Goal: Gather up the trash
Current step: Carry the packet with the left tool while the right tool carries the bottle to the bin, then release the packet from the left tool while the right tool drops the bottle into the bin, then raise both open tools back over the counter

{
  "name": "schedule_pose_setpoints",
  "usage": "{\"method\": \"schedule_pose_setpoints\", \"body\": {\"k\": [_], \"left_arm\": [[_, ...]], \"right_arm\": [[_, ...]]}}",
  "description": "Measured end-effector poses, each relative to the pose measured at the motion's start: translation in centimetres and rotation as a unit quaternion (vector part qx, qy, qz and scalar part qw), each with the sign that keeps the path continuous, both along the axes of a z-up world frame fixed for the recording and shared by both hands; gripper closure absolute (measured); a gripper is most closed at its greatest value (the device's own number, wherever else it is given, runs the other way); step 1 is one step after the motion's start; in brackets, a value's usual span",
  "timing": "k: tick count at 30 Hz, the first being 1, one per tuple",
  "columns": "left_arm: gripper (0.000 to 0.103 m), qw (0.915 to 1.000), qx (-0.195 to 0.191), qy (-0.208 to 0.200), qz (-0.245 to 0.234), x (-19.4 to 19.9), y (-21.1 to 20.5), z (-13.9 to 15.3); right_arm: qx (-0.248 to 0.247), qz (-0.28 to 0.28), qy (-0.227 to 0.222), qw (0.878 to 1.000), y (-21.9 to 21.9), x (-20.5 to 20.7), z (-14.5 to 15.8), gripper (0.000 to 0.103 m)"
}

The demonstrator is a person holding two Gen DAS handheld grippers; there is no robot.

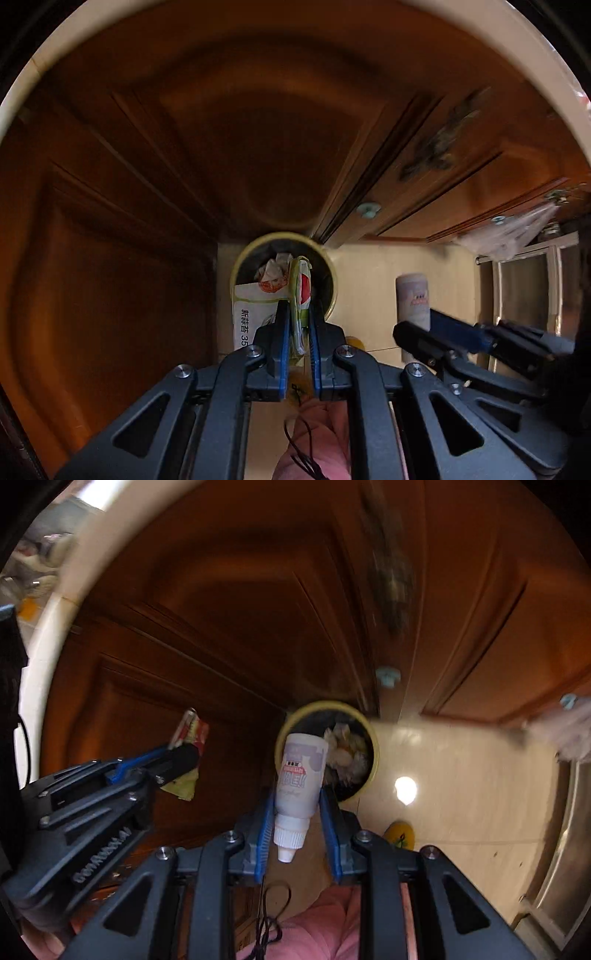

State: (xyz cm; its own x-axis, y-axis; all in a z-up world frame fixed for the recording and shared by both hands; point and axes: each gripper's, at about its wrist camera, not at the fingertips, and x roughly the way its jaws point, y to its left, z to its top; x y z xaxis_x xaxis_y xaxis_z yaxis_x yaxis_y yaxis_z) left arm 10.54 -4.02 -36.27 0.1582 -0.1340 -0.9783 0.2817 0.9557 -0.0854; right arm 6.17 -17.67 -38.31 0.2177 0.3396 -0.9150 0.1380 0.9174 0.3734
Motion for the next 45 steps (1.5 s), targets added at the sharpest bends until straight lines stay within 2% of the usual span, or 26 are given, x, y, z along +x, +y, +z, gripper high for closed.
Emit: {"method": "schedule_pose_setpoints", "body": {"k": [4,7,11,13,16,22,24,25,26,34,40,45], "left_arm": [[0.093,0.9997,0.012,0.011,0.017,0.6,0.3,-3.7],[0.082,0.9993,0.011,0.021,0.028,0.8,0.5,-5.7],[0.045,0.9980,0.054,-0.009,0.031,0.9,0.8,-6.3],[0.043,0.9966,0.072,-0.024,0.034,0.7,0.7,-6.1],[0.043,0.9948,0.089,-0.026,0.043,0.9,1.7,-5.7],[0.043,0.9913,0.112,-0.047,0.051,0.8,3.3,-3.4],[0.042,0.9903,0.114,-0.056,0.055,0.7,3.8,-2.2],[0.042,0.9899,0.114,-0.060,0.058,0.6,4.0,-1.6],[0.041,0.9894,0.114,-0.064,0.062,0.6,4.2,-0.9],[0.041,0.9859,0.106,-0.099,0.084,0.0,5.8,6.3],[0.040,0.9817,0.091,-0.148,0.079,-0.9,6.5,14.3],[0.037,0.9740,0.061,-0.206,0.073,-1.1,6.1,21.4]], "right_arm": [[0.007,0.002,0.031,1.000,0.4,0.2,-4.7,0.077],[0.011,0.007,0.048,0.999,0.9,0.5,-7.1,0.077],[0.007,0.017,0.062,0.998,1.7,1.1,-9.0,0.077],[0.006,0.020,0.065,0.998,1.6,1.4,-9.5,0.077],[0.006,0.023,0.067,0.997,1.9,2.1,-9.6,0.077],[0.009,0.030,0.062,0.998,2.5,3.4,-8.4,0.077],[0.016,0.030,0.066,0.997,2.7,3.8,-7.8,0.070],[0.019,0.028,0.068,0.997,2.7,4.1,-7.4,0.062],[0.021,0.023,0.066,0.997,2.7,4.1,-6.9,0.060],[0.027,0.012,0.039,0.999,2.4,3.5,-0.9,0.060],[0.027,0.005,0.005,1.000,1.5,1.9,6.3,0.060],[0.010,0.001,-0.053,0.999,0.7,0.8,13.2,0.060]]}}
